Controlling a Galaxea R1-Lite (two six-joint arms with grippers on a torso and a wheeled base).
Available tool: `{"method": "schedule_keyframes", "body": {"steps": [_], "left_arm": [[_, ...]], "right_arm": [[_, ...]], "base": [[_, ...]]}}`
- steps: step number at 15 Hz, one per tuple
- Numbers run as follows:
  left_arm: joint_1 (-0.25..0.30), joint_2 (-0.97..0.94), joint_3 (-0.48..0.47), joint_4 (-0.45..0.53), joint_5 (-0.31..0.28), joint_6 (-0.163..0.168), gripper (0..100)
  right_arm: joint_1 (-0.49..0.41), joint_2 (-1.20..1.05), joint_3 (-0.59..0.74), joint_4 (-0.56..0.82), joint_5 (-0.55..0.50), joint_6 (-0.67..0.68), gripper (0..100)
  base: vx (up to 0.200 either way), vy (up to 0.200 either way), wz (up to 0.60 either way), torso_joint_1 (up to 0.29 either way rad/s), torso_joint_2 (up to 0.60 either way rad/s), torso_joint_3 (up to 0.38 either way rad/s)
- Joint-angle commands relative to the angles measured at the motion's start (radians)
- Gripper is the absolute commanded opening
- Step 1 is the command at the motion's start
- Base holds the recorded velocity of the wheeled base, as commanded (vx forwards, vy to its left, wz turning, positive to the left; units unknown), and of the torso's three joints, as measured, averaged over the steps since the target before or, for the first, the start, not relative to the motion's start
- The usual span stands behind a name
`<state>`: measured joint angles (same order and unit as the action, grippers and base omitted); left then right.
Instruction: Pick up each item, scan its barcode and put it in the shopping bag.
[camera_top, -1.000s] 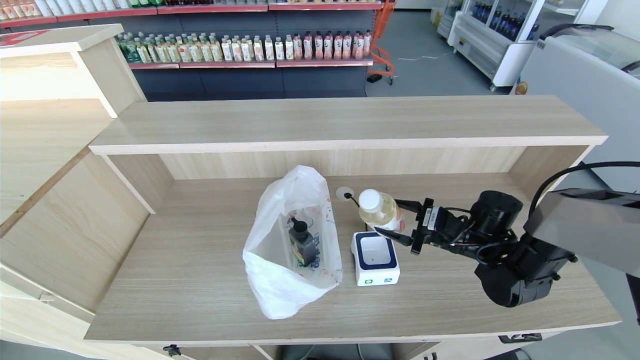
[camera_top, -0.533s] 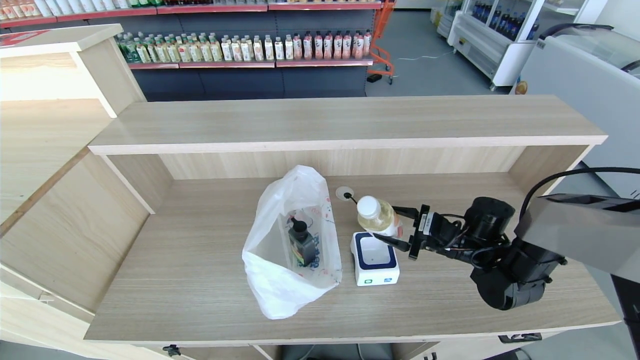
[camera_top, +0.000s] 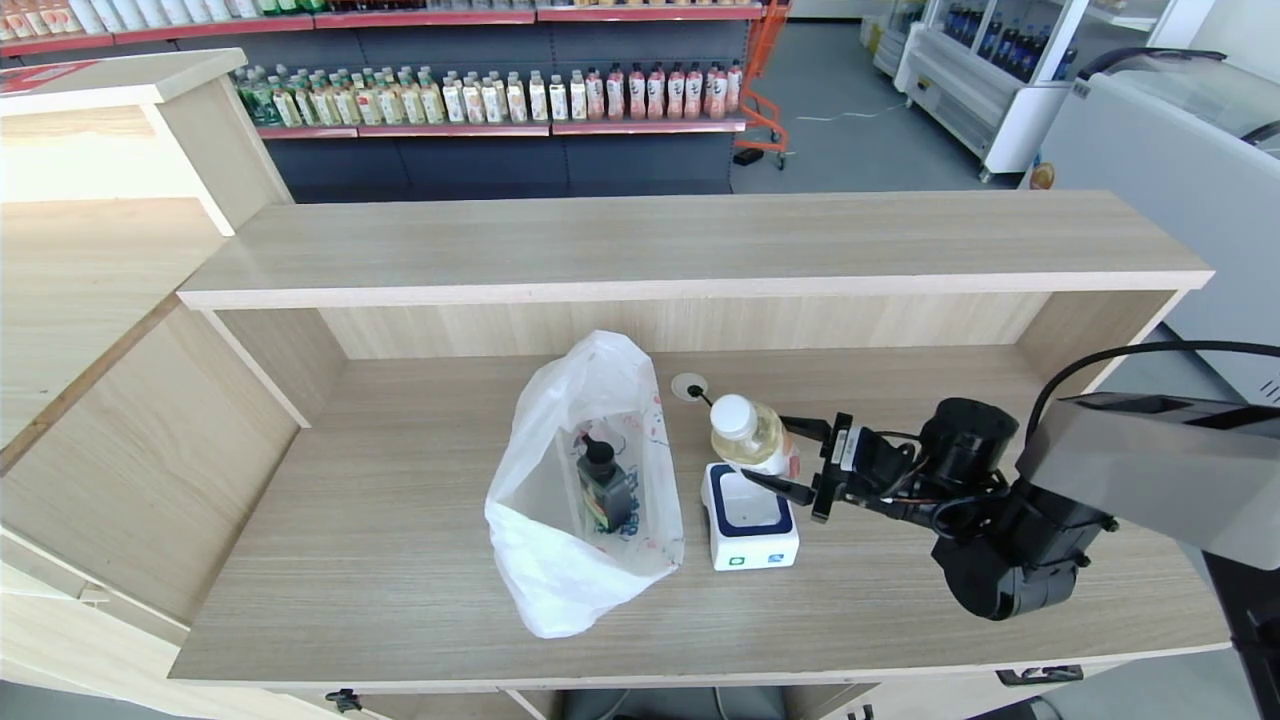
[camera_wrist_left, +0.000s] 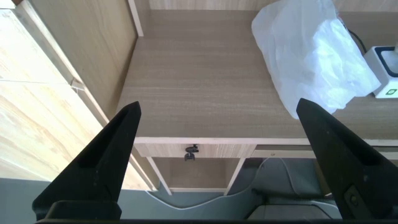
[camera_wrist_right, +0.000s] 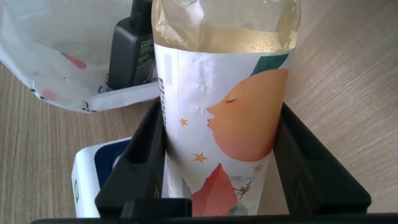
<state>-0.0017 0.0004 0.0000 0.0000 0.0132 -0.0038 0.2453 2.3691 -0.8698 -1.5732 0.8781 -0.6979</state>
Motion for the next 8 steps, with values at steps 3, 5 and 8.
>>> {"method": "schedule_keyframes", "body": {"steps": [3,5,8], "left_arm": [[0.000,0.000,0.000,0.000,0.001,-0.001,100],[0.000,0.000,0.000,0.000,0.001,-0.001,100],[0.000,0.000,0.000,0.000,0.001,-0.001,100]], "right_arm": [[0.002,0.001,-0.012,0.002,-0.001,0.001,0],[-0.001,-0.037,-0.021,0.002,-0.007,0.057,0],[-0.006,-0.222,-0.009,0.007,-0.070,0.235,0]], "base": [[0.000,0.000,0.00,0.000,0.00,0.000],[0.000,0.000,0.00,0.000,0.00,0.000],[0.000,0.000,0.00,0.000,0.00,0.000]]}}
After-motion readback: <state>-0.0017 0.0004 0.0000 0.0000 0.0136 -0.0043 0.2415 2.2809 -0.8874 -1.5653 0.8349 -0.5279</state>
